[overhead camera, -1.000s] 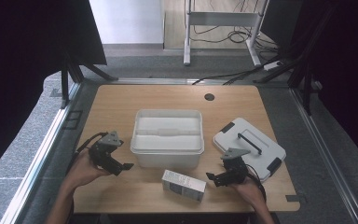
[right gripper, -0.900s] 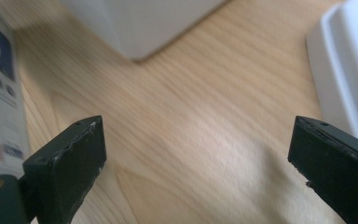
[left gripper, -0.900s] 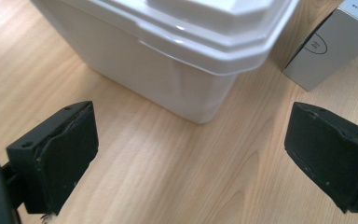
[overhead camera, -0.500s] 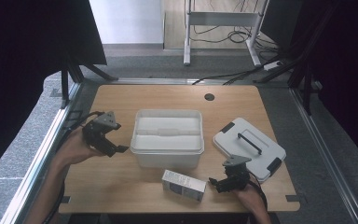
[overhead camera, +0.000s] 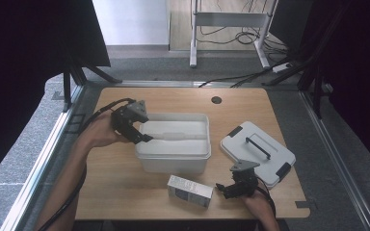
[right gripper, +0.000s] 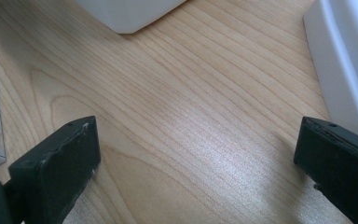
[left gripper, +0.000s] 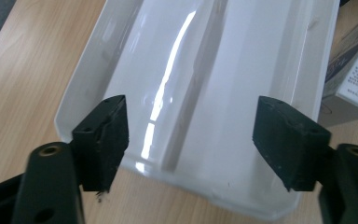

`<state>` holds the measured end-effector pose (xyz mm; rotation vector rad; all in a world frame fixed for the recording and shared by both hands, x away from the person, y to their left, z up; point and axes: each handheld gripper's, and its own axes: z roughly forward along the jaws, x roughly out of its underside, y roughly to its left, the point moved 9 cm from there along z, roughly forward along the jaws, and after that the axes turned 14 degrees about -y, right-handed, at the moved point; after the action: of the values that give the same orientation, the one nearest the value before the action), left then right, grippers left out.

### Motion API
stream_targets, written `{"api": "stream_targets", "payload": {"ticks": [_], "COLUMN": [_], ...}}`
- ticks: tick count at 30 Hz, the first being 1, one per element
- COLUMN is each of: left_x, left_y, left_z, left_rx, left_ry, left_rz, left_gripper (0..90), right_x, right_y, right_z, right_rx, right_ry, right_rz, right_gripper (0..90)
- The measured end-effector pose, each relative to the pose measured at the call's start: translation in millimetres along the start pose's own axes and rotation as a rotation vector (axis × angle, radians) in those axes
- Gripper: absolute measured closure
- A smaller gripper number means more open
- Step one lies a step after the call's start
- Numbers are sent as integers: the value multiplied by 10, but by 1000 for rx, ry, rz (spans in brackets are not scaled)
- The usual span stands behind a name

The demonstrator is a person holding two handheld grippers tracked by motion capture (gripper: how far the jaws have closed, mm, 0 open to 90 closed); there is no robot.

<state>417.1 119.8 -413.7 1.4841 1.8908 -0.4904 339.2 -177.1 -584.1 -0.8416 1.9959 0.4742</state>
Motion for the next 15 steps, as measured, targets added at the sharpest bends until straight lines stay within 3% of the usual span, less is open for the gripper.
{"api": "stream_targets", "payload": {"ticks": [7, 11, 15], "left_x": [-179, -244, -280], "left_y": [-39, -54, -20], "left_z": [302, 458, 588], "left_rx": [71, 117, 135], "left_ry": [74, 96, 121], "left_rz": [49, 53, 58], "left_gripper": [382, 453, 546], "right_x": [0, 0, 0], "right_y": [0, 0, -1], "right_z": [0, 0, 0], "right_rx": [0, 0, 0], "right_ry": [-1, 0, -1], "right_rz": [-1, -1, -1], "right_gripper": [0, 0, 0]}}
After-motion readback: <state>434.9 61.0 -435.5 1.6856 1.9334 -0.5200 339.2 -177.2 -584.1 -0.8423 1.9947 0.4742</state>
